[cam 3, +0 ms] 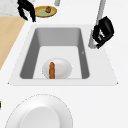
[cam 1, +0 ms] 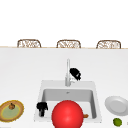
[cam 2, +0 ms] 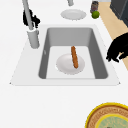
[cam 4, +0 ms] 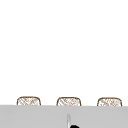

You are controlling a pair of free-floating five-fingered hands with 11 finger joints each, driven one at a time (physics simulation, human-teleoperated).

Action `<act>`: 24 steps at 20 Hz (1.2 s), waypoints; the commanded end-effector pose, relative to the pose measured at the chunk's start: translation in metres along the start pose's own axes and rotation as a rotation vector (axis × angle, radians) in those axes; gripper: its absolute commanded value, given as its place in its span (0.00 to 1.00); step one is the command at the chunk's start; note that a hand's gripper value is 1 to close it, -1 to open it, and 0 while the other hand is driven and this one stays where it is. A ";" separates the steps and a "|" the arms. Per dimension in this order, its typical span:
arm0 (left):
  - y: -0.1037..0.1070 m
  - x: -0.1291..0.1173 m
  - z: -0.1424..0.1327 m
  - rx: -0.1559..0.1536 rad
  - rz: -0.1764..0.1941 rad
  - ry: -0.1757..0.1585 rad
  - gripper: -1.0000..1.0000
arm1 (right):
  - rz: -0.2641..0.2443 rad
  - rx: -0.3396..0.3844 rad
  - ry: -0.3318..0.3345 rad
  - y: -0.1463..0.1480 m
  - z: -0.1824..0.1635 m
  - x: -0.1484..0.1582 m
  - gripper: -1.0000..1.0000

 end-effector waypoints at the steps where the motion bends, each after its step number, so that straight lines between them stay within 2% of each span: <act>1: 0.000 0.000 0.000 0.000 0.000 0.000 0.50 | 0.012 0.018 -0.018 -0.018 0.032 0.001 1.00; 2: 0.000 0.000 0.000 0.000 0.000 0.000 0.50 | 0.057 0.017 0.041 -0.017 0.031 0.009 1.00; 3: 0.000 0.000 0.000 0.000 0.000 0.000 0.50 | 0.080 0.017 0.078 -0.017 0.030 0.015 1.00; 6: 0.000 0.000 0.000 0.000 0.000 0.000 0.50 | 0.084 0.028 0.081 -0.017 0.031 0.016 1.00; 24: 0.000 0.000 0.000 0.000 0.000 0.000 0.50 | 0.025 -0.001 0.152 -0.010 0.024 0.028 1.00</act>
